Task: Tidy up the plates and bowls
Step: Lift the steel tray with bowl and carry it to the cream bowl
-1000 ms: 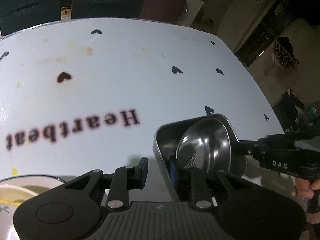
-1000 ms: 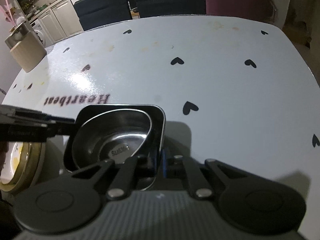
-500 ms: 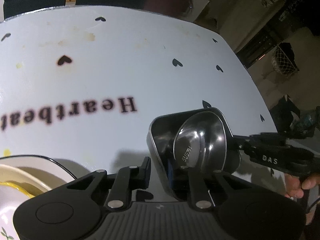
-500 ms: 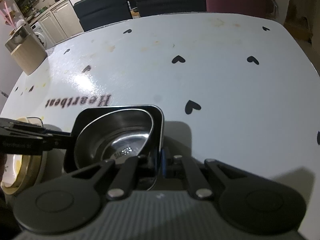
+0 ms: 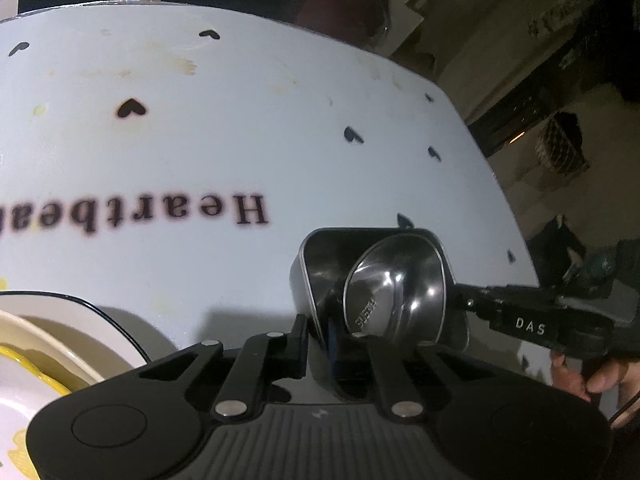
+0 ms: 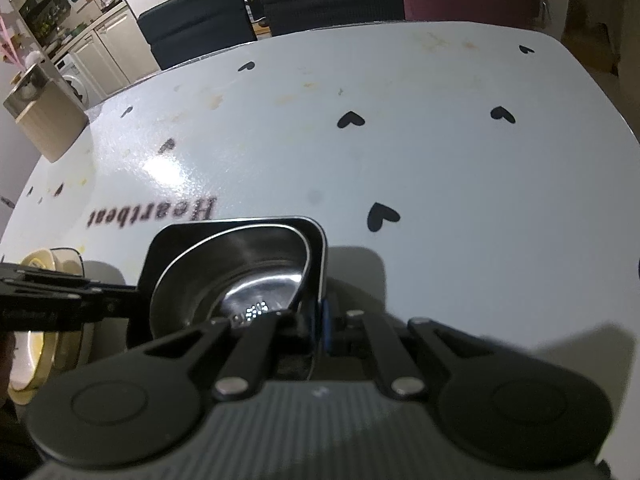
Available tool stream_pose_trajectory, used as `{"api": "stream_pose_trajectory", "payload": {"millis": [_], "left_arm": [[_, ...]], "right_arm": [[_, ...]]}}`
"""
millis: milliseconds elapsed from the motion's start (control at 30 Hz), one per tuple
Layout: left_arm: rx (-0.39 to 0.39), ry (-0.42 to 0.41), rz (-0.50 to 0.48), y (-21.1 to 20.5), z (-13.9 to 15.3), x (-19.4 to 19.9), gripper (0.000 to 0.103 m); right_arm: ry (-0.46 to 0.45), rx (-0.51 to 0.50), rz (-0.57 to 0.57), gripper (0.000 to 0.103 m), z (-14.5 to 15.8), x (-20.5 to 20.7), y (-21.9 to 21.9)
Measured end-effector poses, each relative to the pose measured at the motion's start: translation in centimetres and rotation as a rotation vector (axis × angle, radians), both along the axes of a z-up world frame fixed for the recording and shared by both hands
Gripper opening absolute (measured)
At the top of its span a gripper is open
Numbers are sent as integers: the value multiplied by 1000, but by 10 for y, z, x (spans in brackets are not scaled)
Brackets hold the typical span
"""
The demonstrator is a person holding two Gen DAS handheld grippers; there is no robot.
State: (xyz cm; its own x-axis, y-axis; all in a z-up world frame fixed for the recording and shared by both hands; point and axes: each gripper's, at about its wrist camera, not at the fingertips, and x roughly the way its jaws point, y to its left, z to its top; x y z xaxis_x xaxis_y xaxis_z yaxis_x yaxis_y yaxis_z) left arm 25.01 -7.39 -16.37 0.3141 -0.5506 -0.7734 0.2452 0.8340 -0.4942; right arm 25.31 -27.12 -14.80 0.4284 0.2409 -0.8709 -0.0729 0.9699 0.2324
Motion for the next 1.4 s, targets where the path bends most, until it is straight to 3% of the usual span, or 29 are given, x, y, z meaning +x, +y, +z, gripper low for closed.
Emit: {"api": "stream_pose_trajectory", "payload": {"millis": [500, 867, 1400], "left_arm": [[-162, -128, 77, 54, 55, -22, 9], [-219, -204, 149, 124, 91, -58, 9], [-249, -213, 289, 222, 83, -106, 7]], "right_arm": [[-111, 155, -82, 6, 42, -27, -5], [-210, 283, -55, 9, 76, -47, 42], [-167, 372, 11, 10, 70, -44, 132]]}}
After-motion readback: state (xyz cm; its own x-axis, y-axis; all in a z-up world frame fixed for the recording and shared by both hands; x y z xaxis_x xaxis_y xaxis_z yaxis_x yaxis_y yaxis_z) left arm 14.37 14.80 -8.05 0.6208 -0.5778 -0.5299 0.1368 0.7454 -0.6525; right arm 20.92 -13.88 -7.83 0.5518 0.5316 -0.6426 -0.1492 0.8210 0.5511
